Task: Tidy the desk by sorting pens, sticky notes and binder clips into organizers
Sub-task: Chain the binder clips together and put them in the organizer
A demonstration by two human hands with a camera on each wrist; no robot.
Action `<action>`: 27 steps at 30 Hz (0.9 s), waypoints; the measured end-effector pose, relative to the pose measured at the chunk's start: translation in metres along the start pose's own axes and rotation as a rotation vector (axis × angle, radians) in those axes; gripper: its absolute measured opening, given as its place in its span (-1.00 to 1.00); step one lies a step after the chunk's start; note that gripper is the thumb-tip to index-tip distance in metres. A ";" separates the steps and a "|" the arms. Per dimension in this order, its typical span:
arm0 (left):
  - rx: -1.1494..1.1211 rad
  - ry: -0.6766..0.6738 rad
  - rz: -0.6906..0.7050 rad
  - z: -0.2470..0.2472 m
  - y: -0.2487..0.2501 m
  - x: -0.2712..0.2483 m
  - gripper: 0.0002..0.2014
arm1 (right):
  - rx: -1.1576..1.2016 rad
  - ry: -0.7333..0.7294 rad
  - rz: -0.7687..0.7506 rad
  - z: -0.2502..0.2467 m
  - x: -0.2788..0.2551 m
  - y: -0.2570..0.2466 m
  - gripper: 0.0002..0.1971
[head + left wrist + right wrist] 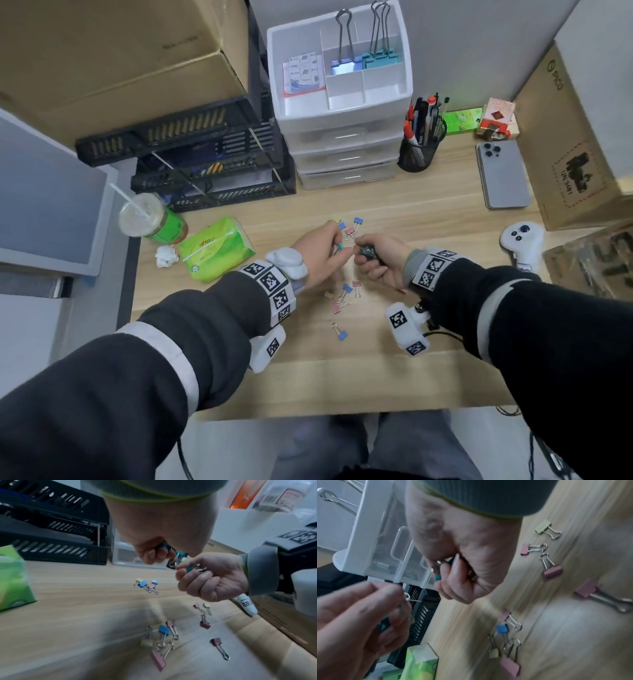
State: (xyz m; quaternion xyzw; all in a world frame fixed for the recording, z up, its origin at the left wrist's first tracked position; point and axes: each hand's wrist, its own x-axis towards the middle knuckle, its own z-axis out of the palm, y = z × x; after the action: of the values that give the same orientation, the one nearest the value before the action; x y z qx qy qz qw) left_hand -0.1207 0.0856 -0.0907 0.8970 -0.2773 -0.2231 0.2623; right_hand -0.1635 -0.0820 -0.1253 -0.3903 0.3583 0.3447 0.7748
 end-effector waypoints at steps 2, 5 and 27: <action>-0.006 -0.002 0.031 -0.003 0.014 0.002 -0.75 | 0.062 0.010 0.024 0.005 0.001 0.004 -0.76; 0.035 -0.049 0.076 -0.003 0.031 0.006 -0.77 | 0.189 -0.033 0.030 0.013 -0.003 0.009 -0.76; 0.186 0.137 0.066 -0.067 0.042 0.024 -0.60 | 0.279 -0.089 -0.083 0.015 -0.032 -0.051 -0.72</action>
State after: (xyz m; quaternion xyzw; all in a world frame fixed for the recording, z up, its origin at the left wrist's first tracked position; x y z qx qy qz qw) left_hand -0.0825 0.0643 -0.0206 0.9209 -0.3077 -0.1258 0.2033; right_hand -0.1338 -0.1005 -0.0741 -0.2778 0.3516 0.2762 0.8502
